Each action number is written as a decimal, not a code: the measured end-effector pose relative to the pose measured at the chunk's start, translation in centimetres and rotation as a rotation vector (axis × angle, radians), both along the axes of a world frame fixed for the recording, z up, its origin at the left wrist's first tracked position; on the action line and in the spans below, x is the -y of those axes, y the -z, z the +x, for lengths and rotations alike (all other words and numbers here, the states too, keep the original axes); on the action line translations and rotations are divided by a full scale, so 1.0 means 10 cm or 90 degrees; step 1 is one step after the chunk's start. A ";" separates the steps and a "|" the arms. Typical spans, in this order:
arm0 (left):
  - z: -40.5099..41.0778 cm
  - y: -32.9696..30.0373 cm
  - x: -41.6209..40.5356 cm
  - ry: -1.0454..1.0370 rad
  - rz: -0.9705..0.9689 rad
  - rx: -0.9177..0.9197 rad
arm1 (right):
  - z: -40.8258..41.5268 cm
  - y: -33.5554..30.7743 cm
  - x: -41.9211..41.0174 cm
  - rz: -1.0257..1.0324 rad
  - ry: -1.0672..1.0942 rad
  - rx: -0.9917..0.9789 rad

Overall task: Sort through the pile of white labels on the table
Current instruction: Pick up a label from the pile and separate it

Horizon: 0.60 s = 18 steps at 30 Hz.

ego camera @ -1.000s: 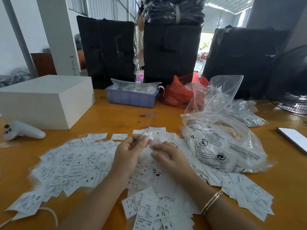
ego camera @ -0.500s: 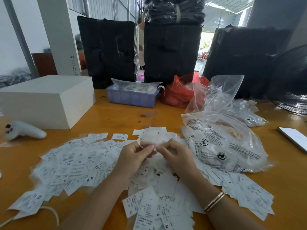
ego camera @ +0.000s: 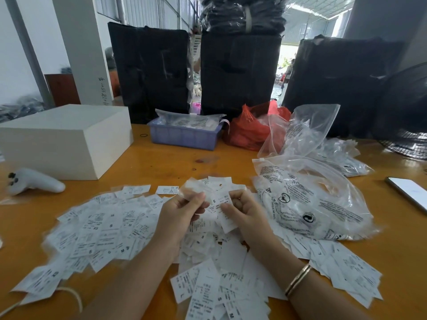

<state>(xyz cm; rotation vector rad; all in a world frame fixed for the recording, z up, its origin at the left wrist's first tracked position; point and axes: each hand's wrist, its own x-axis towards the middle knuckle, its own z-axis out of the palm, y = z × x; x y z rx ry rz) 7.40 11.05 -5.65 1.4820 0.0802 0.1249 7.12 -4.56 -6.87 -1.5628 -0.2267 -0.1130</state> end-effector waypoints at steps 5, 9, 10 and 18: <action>-0.01 0.00 0.01 -0.022 0.063 0.045 | -0.01 0.00 -0.04 -0.017 -0.022 -0.009; -0.02 0.00 -0.01 -0.037 0.140 0.100 | -0.01 0.01 -0.06 -0.007 -0.048 -0.016; -0.03 0.01 -0.01 -0.035 0.154 0.110 | -0.01 0.01 -0.06 -0.017 -0.058 -0.017; -0.03 0.02 0.01 0.069 0.129 0.093 | -0.01 -0.02 -0.02 -0.044 -0.059 -0.014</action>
